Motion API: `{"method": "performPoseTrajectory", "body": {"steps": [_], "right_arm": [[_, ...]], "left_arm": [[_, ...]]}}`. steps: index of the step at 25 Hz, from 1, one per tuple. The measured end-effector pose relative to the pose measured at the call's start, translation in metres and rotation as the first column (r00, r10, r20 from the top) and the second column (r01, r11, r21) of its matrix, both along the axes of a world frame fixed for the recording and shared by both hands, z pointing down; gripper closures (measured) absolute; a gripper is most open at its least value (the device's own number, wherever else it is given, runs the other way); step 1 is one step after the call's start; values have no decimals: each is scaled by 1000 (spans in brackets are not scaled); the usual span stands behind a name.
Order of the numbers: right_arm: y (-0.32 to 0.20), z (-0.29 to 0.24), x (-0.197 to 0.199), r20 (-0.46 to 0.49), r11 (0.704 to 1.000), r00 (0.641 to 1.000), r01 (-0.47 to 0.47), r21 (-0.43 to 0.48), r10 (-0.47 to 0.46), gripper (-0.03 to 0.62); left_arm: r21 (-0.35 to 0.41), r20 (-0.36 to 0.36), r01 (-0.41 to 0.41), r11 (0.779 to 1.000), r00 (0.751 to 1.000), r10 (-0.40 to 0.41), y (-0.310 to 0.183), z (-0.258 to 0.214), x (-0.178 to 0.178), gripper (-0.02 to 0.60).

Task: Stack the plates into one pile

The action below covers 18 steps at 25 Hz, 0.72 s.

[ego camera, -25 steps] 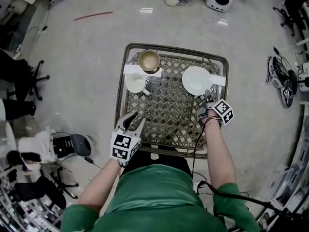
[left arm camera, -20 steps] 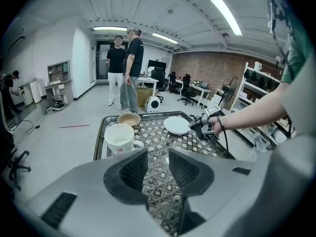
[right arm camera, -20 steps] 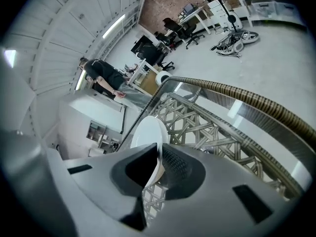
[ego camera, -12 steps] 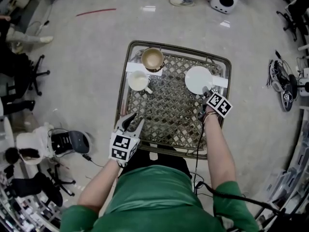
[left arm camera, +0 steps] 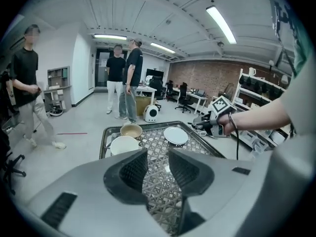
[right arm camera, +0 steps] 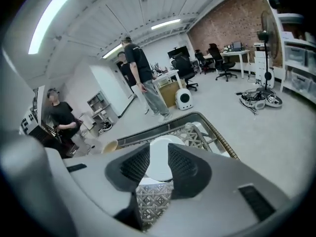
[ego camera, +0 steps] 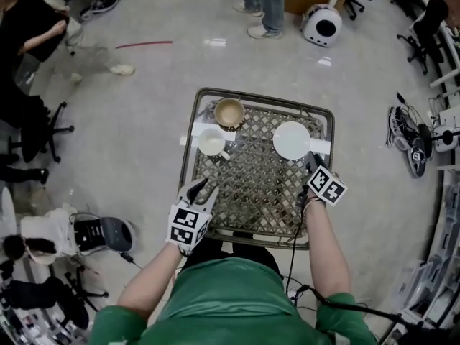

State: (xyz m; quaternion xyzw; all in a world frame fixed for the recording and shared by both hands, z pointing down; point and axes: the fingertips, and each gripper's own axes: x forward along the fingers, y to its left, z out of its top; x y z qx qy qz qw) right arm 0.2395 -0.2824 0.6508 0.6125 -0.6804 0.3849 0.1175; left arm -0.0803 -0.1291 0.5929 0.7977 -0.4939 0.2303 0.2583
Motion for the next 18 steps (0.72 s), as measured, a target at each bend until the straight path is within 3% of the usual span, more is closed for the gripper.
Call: {"method": "performPoseTrajectory", "body": {"steps": [8,13,18], "right_arm": [[25,-100,-32,-74,980,990,129,155,-119,521],[42,-187,-64,-117,925,980,193,326,-163,533],[67,-251,-96,-205,866,964,246,435,-171,533]], "left_arm": [[104,-42,-17,994,999,21,-29,-42,-14,437],[200,-72,-26,980,997,41,-48,-88,-17,437],[295,-90,-43,955,993,72,-59,-130,-20,437]]}}
